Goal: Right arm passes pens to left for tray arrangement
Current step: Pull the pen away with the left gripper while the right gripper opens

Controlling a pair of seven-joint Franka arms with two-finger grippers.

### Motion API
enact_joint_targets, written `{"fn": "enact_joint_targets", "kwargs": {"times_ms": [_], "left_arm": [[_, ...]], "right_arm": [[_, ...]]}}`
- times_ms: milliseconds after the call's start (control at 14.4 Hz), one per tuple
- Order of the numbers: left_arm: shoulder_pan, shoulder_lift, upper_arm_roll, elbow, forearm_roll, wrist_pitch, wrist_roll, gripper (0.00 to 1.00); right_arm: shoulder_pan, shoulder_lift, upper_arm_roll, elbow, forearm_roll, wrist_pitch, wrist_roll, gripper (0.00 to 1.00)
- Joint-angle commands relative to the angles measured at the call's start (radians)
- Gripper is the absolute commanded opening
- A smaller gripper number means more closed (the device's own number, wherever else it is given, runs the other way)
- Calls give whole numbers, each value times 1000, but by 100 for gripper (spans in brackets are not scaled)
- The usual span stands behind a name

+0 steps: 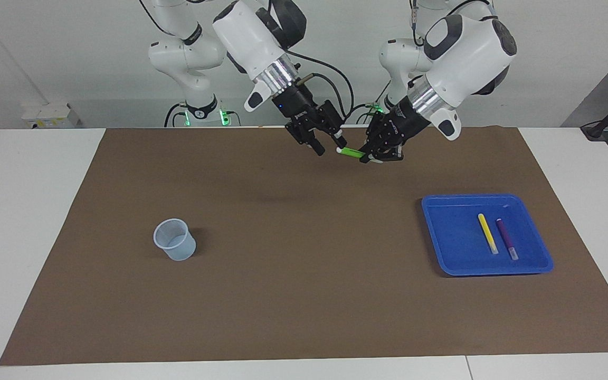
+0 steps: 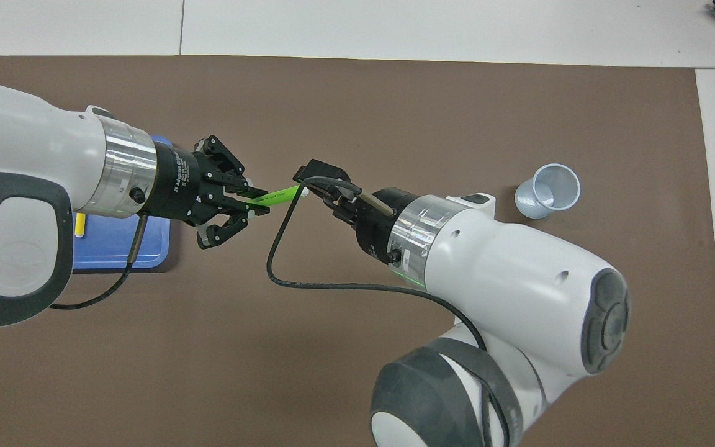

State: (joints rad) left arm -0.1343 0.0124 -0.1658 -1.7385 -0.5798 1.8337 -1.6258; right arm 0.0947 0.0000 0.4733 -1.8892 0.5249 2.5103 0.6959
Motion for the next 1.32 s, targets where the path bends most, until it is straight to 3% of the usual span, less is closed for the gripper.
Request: {"fn": "enact_joint_targets", "kwargs": {"times_ms": [0, 208, 554, 762, 900, 1246], "left_arm": [[-7, -46, -6, -50, 35, -36, 166, 0], [-16, -86, -9, -114, 66, -70, 372, 0], [-13, -117, -8, -164, 78, -86, 561, 0], [16, -118, -4, -174, 222, -99, 728, 0], [50, -135, -4, -211, 238, -87, 908, 0], [122, -128, -4, -245, 379, -33, 1220, 0]], "right_arm": [[-90, -11, 4, 44, 4, -152, -200, 100], [-151, -14, 4, 88, -84, -316, -381, 100], [-151, -29, 5, 119, -254, -439, -401, 100], [-182, -23, -10, 185, -310, -580, -495, 100], [-211, -14, -12, 235, -362, -666, -561, 100], [-188, -3, -91, 277, -451, -760, -688, 100]]}}
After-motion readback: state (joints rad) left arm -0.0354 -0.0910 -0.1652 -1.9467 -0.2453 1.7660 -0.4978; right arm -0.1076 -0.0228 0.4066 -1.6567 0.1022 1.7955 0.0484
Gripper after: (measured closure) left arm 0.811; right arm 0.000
